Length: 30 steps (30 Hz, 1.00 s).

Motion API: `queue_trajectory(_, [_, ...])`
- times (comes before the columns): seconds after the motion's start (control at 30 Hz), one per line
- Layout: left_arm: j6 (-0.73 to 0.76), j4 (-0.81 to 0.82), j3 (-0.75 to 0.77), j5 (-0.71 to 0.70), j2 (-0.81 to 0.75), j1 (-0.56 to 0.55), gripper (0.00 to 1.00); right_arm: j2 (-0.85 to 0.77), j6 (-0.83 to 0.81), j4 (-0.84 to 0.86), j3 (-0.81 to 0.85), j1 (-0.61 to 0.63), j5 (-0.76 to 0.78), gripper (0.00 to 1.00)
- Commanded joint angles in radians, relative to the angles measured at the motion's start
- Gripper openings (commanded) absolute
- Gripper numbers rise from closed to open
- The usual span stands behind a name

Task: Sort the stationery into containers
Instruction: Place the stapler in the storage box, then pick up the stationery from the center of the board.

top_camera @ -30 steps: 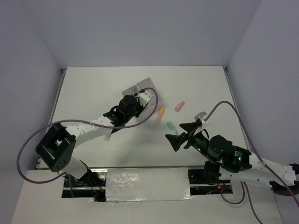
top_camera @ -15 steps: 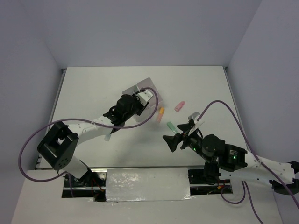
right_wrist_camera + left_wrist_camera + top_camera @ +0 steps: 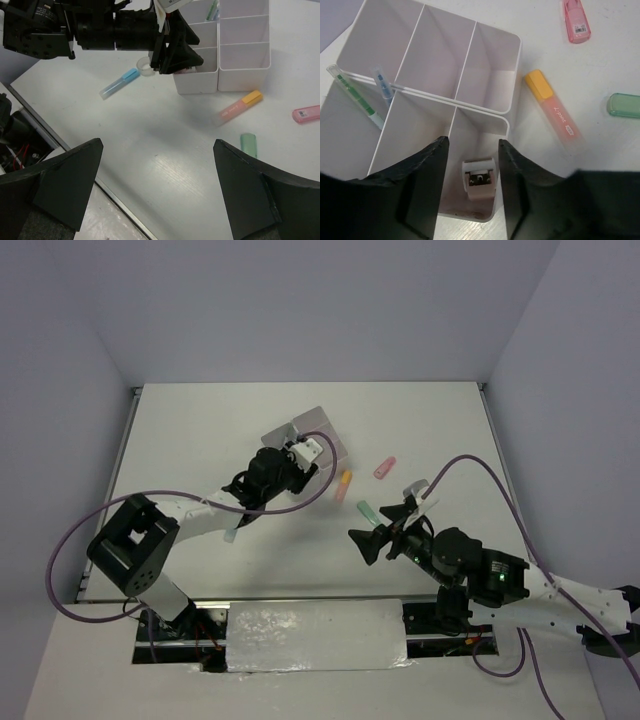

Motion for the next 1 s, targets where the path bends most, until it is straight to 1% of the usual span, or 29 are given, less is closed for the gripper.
queue_trajectory(0.0, [-0.027, 0.108, -0.012, 0.03, -0.022, 0.001, 0.59, 0.014, 0.005, 0.03, 0.008, 0.007, 0.031, 1.0])
queue_trajectory(0.1, [-0.046, 0.108, -0.015, 0.03, -0.028, 0.001, 0.64, 0.022, 0.013, 0.034, 0.003, 0.007, 0.034, 1.0])
queue_trajectory(0.13, [-0.05, 0.104, -0.014, 0.053, -0.028, 0.001, 0.66, 0.027, 0.011, 0.04, 0.0, 0.007, 0.023, 1.0])
queue_trajectory(0.23, [-0.09, 0.088, -0.005, 0.07, -0.046, 0.001, 0.68, 0.056, 0.026, 0.053, -0.011, 0.002, 0.044, 1.0])
queue_trajectory(0.3, [-0.124, 0.091, -0.012, 0.075, -0.094, -0.001, 0.7, 0.108, 0.062, 0.037, -0.005, -0.036, 0.055, 1.0])
queue_trajectory(0.37, [-0.209, 0.064, 0.001, 0.043, -0.15, 0.001, 0.78, 0.161, 0.1, -0.001, 0.02, -0.103, -0.013, 1.0])
queue_trajectory(0.4, [-0.243, -0.032, 0.023, 0.003, -0.166, 0.001, 0.96, 0.218, 0.115, -0.012, 0.029, -0.207, -0.055, 1.0])
queue_trajectory(0.43, [-0.309, -0.109, 0.093, -0.032, -0.184, 0.001, 0.99, 0.247, 0.135, -0.019, 0.037, -0.267, -0.16, 1.0])
queue_trajectory(0.47, [-0.338, -0.193, 0.131, -0.107, -0.187, 0.002, 0.99, 0.295, 0.142, -0.024, 0.04, -0.316, -0.21, 1.0])
queue_trajectory(0.5, [-0.396, -0.35, 0.2, -0.14, -0.193, 0.002, 0.99, 0.318, 0.145, -0.023, 0.041, -0.402, -0.256, 1.0])
queue_trajectory(0.53, [-0.427, -0.42, 0.227, -0.178, -0.203, 0.001, 0.99, 0.344, 0.149, -0.021, 0.046, -0.425, -0.324, 1.0])
queue_trajectory(0.57, [-0.458, -0.483, 0.245, -0.248, -0.212, 0.002, 0.99, 0.393, 0.151, -0.021, 0.055, -0.447, -0.343, 1.0])
queue_trajectory(0.6, [-0.518, -0.614, 0.276, -0.279, -0.224, 0.002, 0.99, 0.418, 0.157, -0.032, 0.067, -0.462, -0.348, 1.0])
queue_trajectory(0.67, [-0.566, -0.724, 0.29, -0.345, -0.278, 0.002, 0.99, 0.49, 0.149, -0.065, 0.101, -0.47, -0.337, 1.0])
queue_trajectory(0.7, [-0.61, -0.814, 0.293, -0.355, -0.325, 0.002, 0.99, 0.511, 0.136, -0.076, 0.112, -0.484, -0.339, 1.0])
queue_trajectory(0.73, [-0.625, -0.852, 0.29, -0.359, -0.356, 0.002, 0.99, 0.536, 0.131, -0.094, 0.13, -0.501, -0.345, 1.0])
queue_trajectory(0.77, [-0.641, -0.884, 0.287, -0.362, -0.383, 0.002, 0.99, 0.582, 0.126, -0.101, 0.136, -0.522, -0.383, 1.0])
queue_trajectory(0.8, [-0.662, -0.913, 0.27, -0.359, -0.448, 0.002, 0.99, 0.606, 0.126, -0.107, 0.144, -0.547, -0.405, 1.0])
queue_trajectory(0.83, [-0.665, -0.95, 0.259, -0.352, -0.48, 0.002, 0.99, 0.629, 0.129, -0.118, 0.159, -0.589, -0.417, 0.99])
queue_trajectory(0.9, [-0.656, -0.973, 0.236, -0.304, -0.563, 0.002, 0.99, 0.689, 0.12, -0.112, 0.167, -0.622, -0.436, 0.97])
queue_trajectory(0.97, [-0.641, -1.027, 0.23, -0.267, -0.603, 0.004, 0.99, 0.749, 0.106, -0.108, 0.189, -0.656, -0.448, 0.96])
